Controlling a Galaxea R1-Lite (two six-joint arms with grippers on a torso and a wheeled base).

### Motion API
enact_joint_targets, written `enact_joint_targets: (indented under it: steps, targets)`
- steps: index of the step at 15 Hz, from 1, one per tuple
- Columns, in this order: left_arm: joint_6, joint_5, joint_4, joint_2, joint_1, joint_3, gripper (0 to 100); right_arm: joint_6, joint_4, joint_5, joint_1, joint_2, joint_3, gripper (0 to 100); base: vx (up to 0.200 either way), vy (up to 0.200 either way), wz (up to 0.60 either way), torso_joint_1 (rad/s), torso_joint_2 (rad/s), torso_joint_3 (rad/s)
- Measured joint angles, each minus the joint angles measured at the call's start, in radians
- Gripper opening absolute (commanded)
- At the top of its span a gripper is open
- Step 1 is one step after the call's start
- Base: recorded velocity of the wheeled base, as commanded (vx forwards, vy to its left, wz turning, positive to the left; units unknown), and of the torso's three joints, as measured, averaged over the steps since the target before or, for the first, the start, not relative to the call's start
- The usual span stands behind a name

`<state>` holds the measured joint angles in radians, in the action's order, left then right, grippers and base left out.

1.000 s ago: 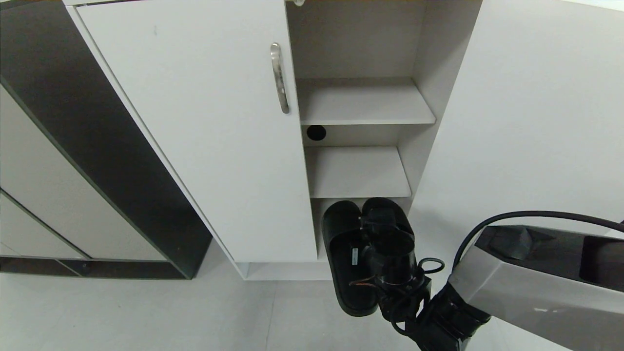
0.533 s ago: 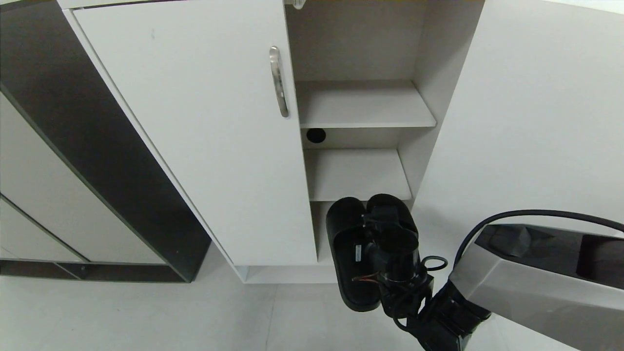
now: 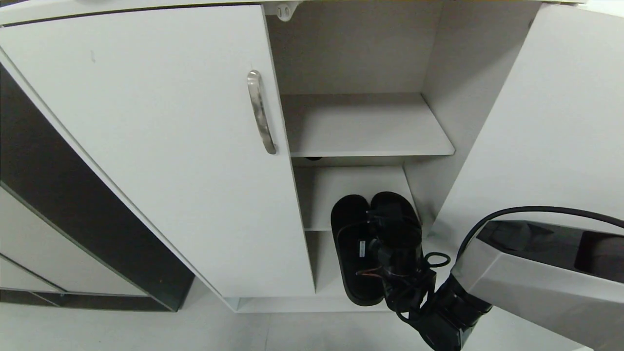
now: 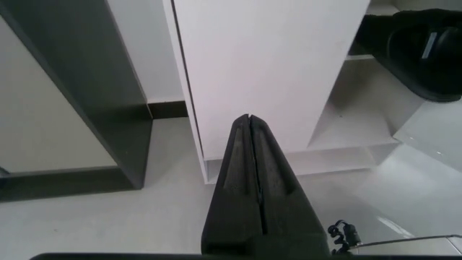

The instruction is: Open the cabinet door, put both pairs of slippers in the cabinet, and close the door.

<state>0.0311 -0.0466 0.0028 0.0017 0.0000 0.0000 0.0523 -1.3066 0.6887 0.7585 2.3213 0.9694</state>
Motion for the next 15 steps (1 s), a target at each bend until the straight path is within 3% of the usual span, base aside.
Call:
enact_joint_targets:
  steps: [5,15]
  targets:
    - [0.0,0.0,0.0,0.0,0.0,0.0,0,-0.005,0.092,-0.003,-0.032,0.052,0.166,0,0.0,0.0,0.0,0.0,0.0,0.0]
    - [0.0,0.0,0.0,0.0,0.0,0.0,0,-0.005,0.46,-0.016,-0.1,0.204,0.711,0,0.0,0.0,0.0,0.0,0.0,0.0]
